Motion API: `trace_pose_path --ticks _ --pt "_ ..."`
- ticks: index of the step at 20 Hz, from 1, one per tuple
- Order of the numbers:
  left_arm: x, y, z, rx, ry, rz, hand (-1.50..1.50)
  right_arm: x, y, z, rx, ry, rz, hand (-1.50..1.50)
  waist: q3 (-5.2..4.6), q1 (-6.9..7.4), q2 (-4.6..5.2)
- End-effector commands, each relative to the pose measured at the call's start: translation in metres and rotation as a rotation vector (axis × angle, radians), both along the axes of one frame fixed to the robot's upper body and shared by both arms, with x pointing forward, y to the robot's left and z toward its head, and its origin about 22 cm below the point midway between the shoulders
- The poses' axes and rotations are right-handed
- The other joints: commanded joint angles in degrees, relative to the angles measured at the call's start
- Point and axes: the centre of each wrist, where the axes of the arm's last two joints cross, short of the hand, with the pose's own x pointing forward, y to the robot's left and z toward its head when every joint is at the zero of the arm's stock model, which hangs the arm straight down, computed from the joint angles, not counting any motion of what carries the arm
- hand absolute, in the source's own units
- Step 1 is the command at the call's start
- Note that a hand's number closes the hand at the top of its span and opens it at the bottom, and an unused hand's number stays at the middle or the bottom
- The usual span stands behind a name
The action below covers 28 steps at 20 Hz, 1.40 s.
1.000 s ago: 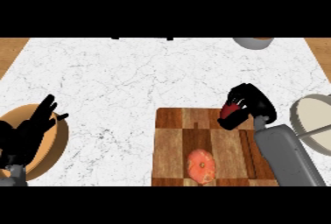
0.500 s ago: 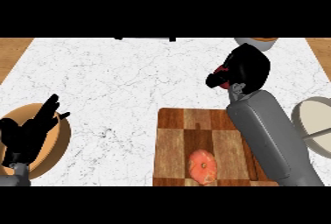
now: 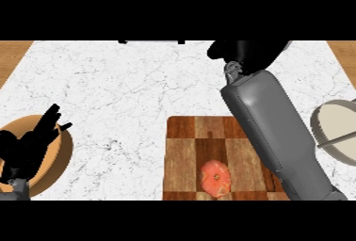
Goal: Pick the tomato from the cutting board and place it in the tiered basket
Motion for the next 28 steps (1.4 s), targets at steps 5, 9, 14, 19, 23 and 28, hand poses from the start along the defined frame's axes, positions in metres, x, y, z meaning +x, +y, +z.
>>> trace_pose_path --ticks 5,9,14,19,23,28 --pt "-0.018 0.016 -0.020 -0.007 0.112 0.065 0.00 0.005 -0.012 0.046 0.105 -0.128 -0.255 1.50 -0.38 -0.80 0.72" --pt "-0.006 -0.001 -0.021 0.000 0.120 0.061 0.00 0.015 -0.042 0.051 0.053 -0.116 -0.253 1.50 -0.35 -1.23 0.84" --pt "-0.025 0.029 -0.018 -0.003 0.114 0.058 0.00 0.029 -0.105 0.029 0.003 -0.101 -0.303 1.50 -0.34 -0.63 0.89" --pt "-0.016 0.009 -0.012 -0.011 0.104 0.048 0.00 0.026 -0.165 0.036 0.159 -0.317 -0.225 1.50 -0.22 -0.45 1.19" --pt "-0.029 0.014 -0.017 0.004 0.107 0.042 0.00 0.032 -0.192 0.058 0.181 -0.344 -0.215 1.50 -0.29 0.09 1.07" --pt "-0.031 0.006 -0.032 0.009 0.119 0.040 0.00 0.037 -0.227 0.030 0.188 -0.316 -0.213 1.50 -0.31 -0.21 1.13"
